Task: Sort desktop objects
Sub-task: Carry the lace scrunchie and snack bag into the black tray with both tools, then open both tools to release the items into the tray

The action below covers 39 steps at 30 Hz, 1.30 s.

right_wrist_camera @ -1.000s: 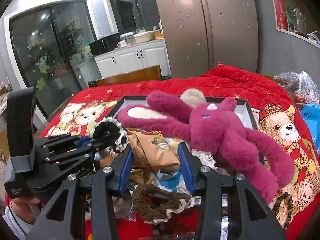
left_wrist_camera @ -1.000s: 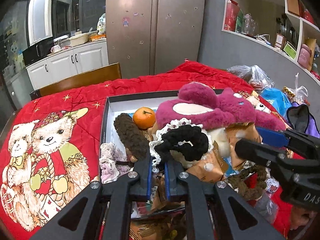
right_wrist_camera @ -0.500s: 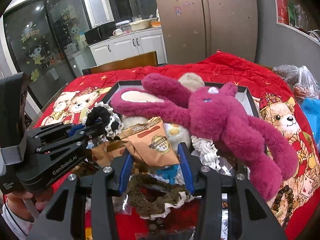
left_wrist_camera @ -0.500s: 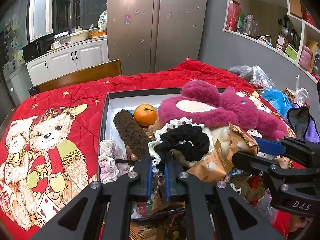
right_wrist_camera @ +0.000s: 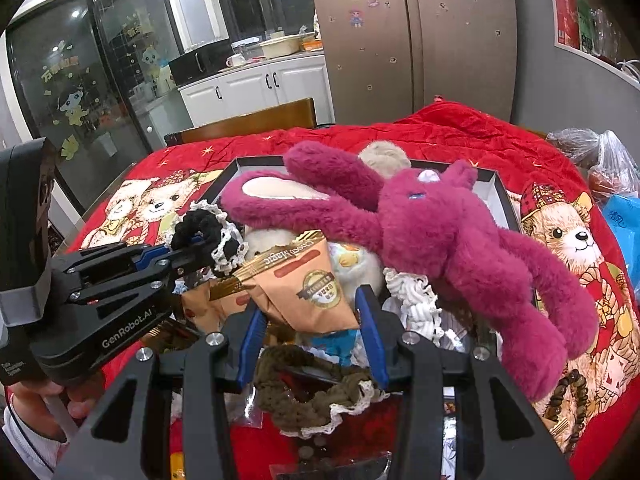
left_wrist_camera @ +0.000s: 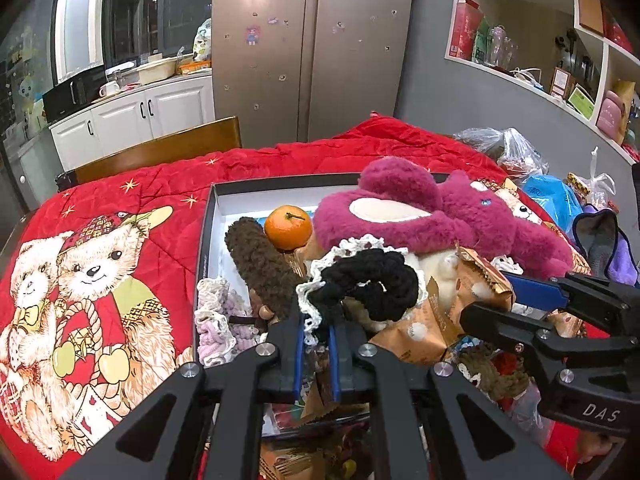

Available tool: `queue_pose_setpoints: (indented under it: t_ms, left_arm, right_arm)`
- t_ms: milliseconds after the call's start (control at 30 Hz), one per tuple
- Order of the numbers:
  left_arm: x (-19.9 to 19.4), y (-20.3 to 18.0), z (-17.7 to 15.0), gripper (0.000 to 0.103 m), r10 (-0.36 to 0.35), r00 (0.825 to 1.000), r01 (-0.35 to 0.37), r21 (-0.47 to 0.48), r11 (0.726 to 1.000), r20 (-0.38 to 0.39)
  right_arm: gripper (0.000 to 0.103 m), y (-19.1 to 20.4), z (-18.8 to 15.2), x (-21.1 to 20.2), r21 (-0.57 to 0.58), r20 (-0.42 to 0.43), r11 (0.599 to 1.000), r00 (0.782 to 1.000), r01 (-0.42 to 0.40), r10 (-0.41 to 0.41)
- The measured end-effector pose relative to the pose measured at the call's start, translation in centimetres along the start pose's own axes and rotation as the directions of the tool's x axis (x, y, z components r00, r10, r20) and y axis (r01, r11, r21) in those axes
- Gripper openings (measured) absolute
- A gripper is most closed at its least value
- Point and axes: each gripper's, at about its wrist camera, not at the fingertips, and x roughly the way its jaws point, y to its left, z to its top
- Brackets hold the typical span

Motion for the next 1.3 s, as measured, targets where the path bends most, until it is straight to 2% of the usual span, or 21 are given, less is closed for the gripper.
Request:
queue_pose_setpoints:
  t_ms: [300,400,433,467,500,567,667,767,933,1033,1167,1300]
  left_arm:
    - [-0.1,-0.2,0.1,0.011,0.008,1.0,-0.008,0.007,1.0,0.003]
    - [-0.6,-0.2,0.3,0.017,0.004,1.0,-0.004,0.0,1.0,0.013]
    - [-0.8,-0.2,0.4,0.031,0.002,1.0,-0.002,-0.001,1.0,0.015]
    - [-0.9,-0.2,0.4,0.052,0.002,1.0,-0.002,-0.002,1.0,0.018]
    - [-1.2,-0.2,0.5,0.059,0.008,1.0,-0.007,-0.008,1.0,0.027]
    - [-1.8,-0.1,0.6,0.067,0.004,0.998,-0.002,-0.029,1.0,0.057]
    - [-2.1,0.1,0.8,0.076,-0.004,0.998,0.007,-0.043,0.999,0.061]
    - [-2.2,0.2,0.9,0.077,-0.007,0.998,0.01,-0.052,0.999,0.062]
    - [-2.1,0.7,1.1,0.078,-0.023,0.999,0.026,-0.084,0.996,0.043]
    - [-2.0,0.9,1.2,0.078,-0.033,0.999,0.035,-0.085,0.996,0.031]
    - [-2.0,0.8,1.2,0.078,-0.01,0.999,0.013,-0.068,0.998,0.033]
    - [-2.1,0.7,1.2,0.078,0.007,0.999,-0.005,-0.052,0.999,0.036]
  right_arm:
    - [0.046,0.0,0.0,0.0,0.006,0.0,1.0,1.0,-0.011,0.011]
    - [0.047,0.0,0.1,-0.1,-0.003,0.007,1.0,1.0,-0.013,0.013]
    - [0.047,0.1,0.2,-0.2,-0.011,0.008,1.0,1.0,-0.011,0.011]
    - [0.049,0.2,0.3,-0.4,-0.018,0.012,1.0,1.0,-0.01,0.011]
    - [0.052,0.2,0.3,-0.7,-0.018,0.02,1.0,1.0,-0.01,0.011]
    - [0.065,0.2,0.5,-1.3,-0.016,0.043,1.0,0.999,-0.007,0.008]
    - [0.072,0.3,0.8,-2.1,-0.02,0.064,1.0,0.998,-0.016,0.017]
    - [0.083,0.4,1.0,-2.7,-0.018,0.082,1.0,0.997,-0.014,0.016]
    - [0.092,0.8,1.3,-3.3,-0.039,0.105,0.999,0.994,0.017,-0.013]
    - [0.094,0.6,1.3,-3.3,-0.04,0.105,0.999,0.994,0.019,-0.014]
    - [0.101,0.7,1.2,-3.1,-0.049,0.1,0.998,0.995,0.033,-0.028]
    - [0.103,1.0,1.2,-2.9,-0.067,0.1,0.996,0.994,0.052,-0.045]
